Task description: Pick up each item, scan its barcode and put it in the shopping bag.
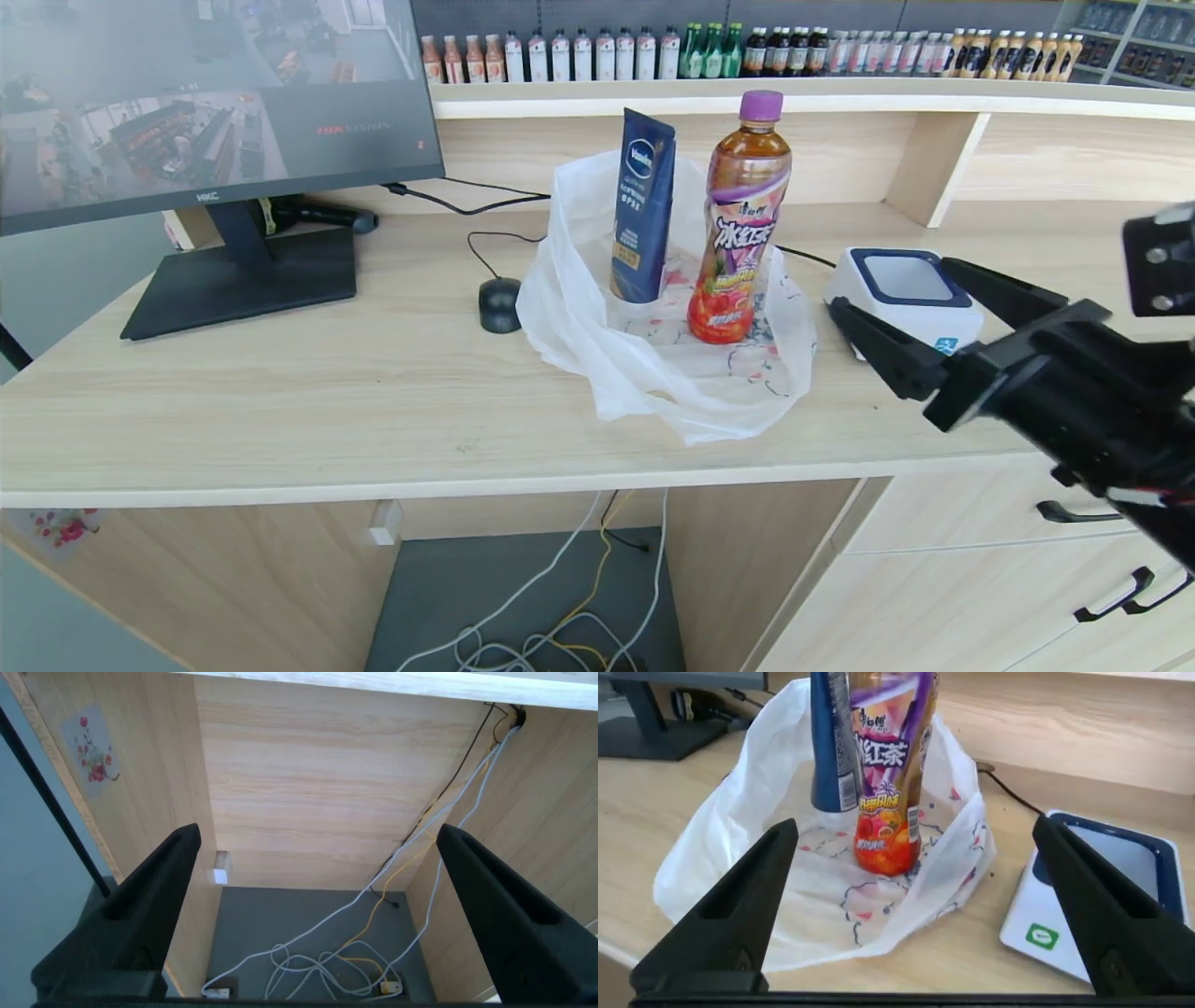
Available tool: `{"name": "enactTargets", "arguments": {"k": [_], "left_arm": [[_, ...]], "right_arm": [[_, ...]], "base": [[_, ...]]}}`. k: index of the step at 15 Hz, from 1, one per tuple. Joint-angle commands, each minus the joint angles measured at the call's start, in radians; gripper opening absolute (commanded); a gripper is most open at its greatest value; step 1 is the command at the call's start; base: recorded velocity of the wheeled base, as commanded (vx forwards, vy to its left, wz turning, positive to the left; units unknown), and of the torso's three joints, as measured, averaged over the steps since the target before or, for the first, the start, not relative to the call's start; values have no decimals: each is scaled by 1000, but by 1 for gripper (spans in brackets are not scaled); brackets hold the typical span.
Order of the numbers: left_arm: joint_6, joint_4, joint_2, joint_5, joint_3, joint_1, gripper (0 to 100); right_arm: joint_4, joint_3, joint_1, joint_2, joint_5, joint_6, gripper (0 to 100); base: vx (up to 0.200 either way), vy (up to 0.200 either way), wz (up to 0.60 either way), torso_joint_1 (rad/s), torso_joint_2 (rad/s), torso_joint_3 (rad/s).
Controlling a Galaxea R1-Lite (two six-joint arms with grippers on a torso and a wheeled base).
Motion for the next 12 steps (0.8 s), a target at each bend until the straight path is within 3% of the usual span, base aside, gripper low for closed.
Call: {"name": "enactTargets", "arguments": {"k": [1, 4, 6, 8, 12], "left_arm": [[0, 0, 0, 0, 0, 1, 100], [0, 0, 0, 0, 0, 1, 100], [0, 0, 0, 0, 0, 1, 100], [0, 0, 0, 0, 0, 1, 100], [-3, 0, 0, 0, 0, 1, 100]], "right_arm": [[18, 217, -12, -266, 0, -2, 100], [162, 420, -14, -525, 0, -2, 100], [312, 441, -14, -643, 2, -1, 100], [645, 441, -9, -849, 8, 4, 100], [1142, 439, -8, -1229, 9, 2, 100]], "base": [[0, 0, 0, 0, 0, 0], [0, 0, 0, 0, 0, 0], [0, 0, 0, 0, 0, 0], [0, 0, 0, 0, 0, 0], [0, 0, 0, 0, 0, 0]]}}
